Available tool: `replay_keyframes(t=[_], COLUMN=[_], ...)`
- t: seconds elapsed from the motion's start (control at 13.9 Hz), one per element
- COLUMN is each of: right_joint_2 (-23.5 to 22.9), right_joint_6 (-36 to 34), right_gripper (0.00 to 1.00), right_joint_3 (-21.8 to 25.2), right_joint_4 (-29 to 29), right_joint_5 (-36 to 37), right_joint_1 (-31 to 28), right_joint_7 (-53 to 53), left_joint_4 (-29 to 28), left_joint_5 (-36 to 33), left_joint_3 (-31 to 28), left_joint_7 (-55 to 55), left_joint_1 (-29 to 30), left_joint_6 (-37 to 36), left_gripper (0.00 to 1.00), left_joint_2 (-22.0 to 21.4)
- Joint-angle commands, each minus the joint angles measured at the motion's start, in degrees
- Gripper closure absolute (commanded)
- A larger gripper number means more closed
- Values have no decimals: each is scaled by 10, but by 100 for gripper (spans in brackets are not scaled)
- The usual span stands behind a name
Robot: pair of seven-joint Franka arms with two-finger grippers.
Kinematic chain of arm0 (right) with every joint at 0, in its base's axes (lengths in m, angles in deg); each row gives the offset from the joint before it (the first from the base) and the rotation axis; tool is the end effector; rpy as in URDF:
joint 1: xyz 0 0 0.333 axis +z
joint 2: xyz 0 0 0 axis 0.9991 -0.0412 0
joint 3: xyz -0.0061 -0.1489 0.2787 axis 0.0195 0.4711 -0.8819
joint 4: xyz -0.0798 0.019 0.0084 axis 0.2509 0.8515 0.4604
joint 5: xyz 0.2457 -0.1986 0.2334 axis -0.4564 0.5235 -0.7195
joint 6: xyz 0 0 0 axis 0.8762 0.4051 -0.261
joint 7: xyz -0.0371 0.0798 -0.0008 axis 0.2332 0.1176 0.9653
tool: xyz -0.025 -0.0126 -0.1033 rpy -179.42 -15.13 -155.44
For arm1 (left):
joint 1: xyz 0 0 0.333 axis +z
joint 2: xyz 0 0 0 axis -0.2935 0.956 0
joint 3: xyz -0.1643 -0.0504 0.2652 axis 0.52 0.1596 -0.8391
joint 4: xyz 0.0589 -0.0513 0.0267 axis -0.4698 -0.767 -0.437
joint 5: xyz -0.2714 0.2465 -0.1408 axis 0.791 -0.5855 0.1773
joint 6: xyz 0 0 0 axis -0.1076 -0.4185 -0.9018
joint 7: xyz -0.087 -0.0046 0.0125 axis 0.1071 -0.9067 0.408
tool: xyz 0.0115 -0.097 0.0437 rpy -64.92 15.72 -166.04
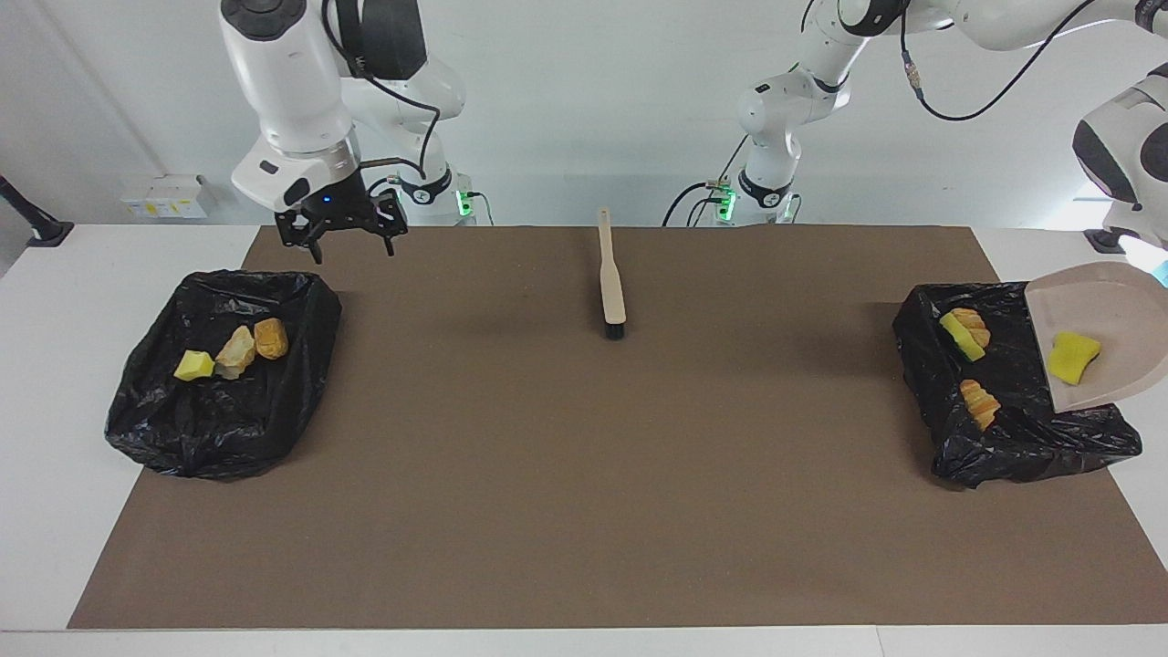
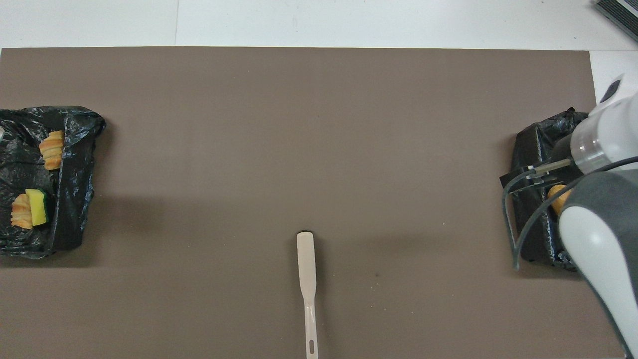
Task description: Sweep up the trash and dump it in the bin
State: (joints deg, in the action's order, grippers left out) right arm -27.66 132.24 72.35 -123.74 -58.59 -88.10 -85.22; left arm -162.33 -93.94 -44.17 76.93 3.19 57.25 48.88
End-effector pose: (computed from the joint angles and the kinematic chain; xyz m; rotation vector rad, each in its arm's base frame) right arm 0.5478 0.0361 0.5927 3.0411 0.2512 -0.1081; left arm 0.6320 0.2060 0.5778 -1.5239 1.8984 0.8929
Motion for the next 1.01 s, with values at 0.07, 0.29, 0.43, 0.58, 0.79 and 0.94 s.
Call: replay_keyframes(t=[0.07,0.29,0.43,0.58,0.79,0.94], right_joint_2=[-9,-8,-3,14,22,29], right_joint_6=[-4,-5,-10,-14,-15,-26], right_gripper=[0,0,0,0,0,0], right_joint_3=[-5,-4,-5,-8,-13,-14], right_joint_4=[20,21,29,24,22,18], right_joint_5=[-10,-28,-34,-35,-34,-35], right_joint_1=[-53,-83,-88,-81,-76,-67], right_joint_7=[-22,-37,-38,-74,-85,-92], left_joint_4=[4,7,8,5,-2,1], left_joint_5=[-44,-53,-82,-92,-109,-111], left_joint_3=[-10,-11,-10,-10,-8,-8], left_joint_7=[27,28,31,26,10,7], left_joint_1=[-28,-45,-69,-75,-99,-98], left_joint_6=[-9,-26,-40,-39,-44,-43], left_gripper=[100,100,100,100,100,100], left_joint_2=[-4,-3,-4,-5,-5,-5])
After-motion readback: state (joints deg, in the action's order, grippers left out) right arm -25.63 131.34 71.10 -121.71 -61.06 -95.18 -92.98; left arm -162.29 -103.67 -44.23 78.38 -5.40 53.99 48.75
